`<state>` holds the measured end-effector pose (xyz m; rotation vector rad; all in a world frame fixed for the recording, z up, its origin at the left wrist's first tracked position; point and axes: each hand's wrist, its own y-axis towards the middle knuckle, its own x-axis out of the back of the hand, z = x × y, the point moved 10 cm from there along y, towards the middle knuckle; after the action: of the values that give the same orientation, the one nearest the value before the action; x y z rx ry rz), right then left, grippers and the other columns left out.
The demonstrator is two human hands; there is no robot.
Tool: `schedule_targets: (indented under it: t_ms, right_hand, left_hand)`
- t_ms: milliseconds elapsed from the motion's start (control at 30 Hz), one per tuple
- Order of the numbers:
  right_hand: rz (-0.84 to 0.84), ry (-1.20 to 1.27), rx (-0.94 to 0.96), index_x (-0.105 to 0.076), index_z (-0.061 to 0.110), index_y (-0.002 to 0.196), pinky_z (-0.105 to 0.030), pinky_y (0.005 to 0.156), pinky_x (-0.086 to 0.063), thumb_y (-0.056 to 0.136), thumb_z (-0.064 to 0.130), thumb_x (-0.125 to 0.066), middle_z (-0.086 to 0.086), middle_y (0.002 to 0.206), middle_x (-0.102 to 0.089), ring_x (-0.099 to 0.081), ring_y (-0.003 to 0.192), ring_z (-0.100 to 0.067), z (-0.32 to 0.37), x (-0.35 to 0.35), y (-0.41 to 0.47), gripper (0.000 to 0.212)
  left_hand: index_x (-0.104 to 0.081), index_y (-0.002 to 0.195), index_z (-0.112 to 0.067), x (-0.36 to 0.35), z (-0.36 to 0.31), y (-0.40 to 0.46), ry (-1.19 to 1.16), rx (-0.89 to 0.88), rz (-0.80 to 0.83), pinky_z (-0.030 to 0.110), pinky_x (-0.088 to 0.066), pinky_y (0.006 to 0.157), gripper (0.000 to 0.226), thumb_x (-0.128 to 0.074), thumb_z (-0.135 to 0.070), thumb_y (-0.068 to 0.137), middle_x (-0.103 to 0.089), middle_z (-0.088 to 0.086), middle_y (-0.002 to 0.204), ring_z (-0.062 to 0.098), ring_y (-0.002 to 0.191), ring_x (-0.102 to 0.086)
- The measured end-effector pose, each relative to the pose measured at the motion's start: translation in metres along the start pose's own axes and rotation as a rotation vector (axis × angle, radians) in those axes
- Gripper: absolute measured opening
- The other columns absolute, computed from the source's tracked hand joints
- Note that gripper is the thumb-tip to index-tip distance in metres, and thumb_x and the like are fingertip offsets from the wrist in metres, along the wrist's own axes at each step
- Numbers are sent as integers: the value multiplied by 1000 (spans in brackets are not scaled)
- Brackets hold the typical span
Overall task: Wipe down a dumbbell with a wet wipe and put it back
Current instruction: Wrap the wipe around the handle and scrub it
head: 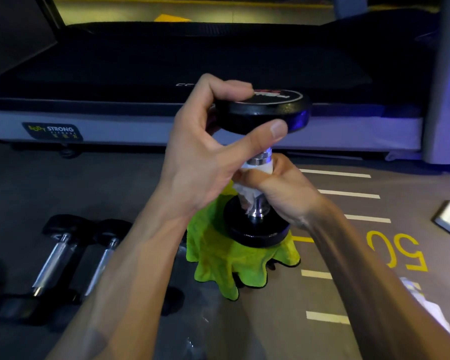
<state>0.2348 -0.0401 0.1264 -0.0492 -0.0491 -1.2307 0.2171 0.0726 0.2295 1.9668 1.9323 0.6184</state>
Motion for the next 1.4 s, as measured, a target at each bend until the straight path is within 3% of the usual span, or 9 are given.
schedule_targets:
  t_ms: [100, 200, 300, 433, 567, 900, 1067, 1200, 1400]
  right_hand:
    - [-131, -297, 129, -59, 1, 68, -30, 60, -46, 99, 16, -62, -7, 59, -65, -61, 57, -22, 13, 4, -10, 35]
    - [-244, -503, 62, -53, 17, 105, -25, 64, -49, 102, 41, -56, 10, 77, -65, -65, 73, -11, 6, 5, -25, 24]
    - [-261, -626, 37, -37, 25, 112, -28, 64, -47, 105, 40, -48, 8, 87, -66, -64, 79, -15, 1, 0, -48, 20]
    - [-270, -662, 43, -44, 22, 115, -36, 73, -43, 107, 34, -43, 2, 95, -65, -59, 84, -16, -4, -2, -71, 14]
    - [-173, -1190, 50, -50, 7, 137, -38, 120, -32, 107, 36, -20, -5, 131, -55, -49, 131, -24, -12, -20, -91, 52]
    - [-267, -1104, 290, -68, 15, 129, -36, 119, -37, 102, 24, -44, 0, 138, -65, -54, 138, -19, 12, -54, -122, 37]
    - [-219, -1287, 132, -71, 9, 125, -38, 117, -42, 89, 28, -43, -9, 126, -73, -65, 125, -24, -3, -70, -81, 49]
    - [-158, -1425, 74, -66, -2, 127, -45, 115, -43, 85, 32, -54, -22, 126, -69, -64, 122, -37, -12, -83, -64, 56]
    - [-244, -1023, 299, -68, 14, 129, -31, 123, -30, 93, 26, -47, 1, 137, -66, -57, 133, -16, 5, -57, -109, 43]
  left_hand:
    - [-59, 108, -21, 4, 1, -3, 37, -6, -30, 40, -55, 103, 43, -90, -31, 79, -69, -1, 123, 16, 115, -69]
    - [-60, 108, -25, 10, 1, -3, 76, 7, -79, 48, -54, 104, 43, -90, -37, 80, -70, -5, 120, 17, 115, -69]
    - [-60, 107, -27, 8, 0, -2, 92, 8, -87, 50, -54, 104, 42, -90, -38, 80, -70, -7, 118, 16, 114, -69]
    - [-59, 107, -25, -2, -3, -6, 104, 7, -65, 45, -55, 102, 43, -90, -36, 80, -69, -8, 119, 15, 112, -70]
    - [-60, 107, -22, 2, 0, -3, 116, 34, -112, 47, -55, 99, 43, -90, -38, 81, -70, -10, 111, 14, 106, -69]
    - [-61, 108, -20, -10, -8, -7, 158, 15, -89, 36, -55, 97, 46, -91, -41, 79, -70, -13, 111, 10, 106, -69]
    - [-60, 107, -23, -15, -12, -11, 142, -10, -39, 38, -56, 100, 45, -91, -37, 79, -70, -13, 116, 11, 110, -69]
    - [-59, 109, -19, -14, -13, -11, 111, -18, -14, 27, -54, 98, 44, -91, -31, 81, -69, -8, 119, 10, 112, -69]
    - [-59, 107, -18, -6, -9, -8, 77, -12, -37, 32, -55, 101, 43, -91, -28, 80, -69, -8, 116, 12, 110, -70]
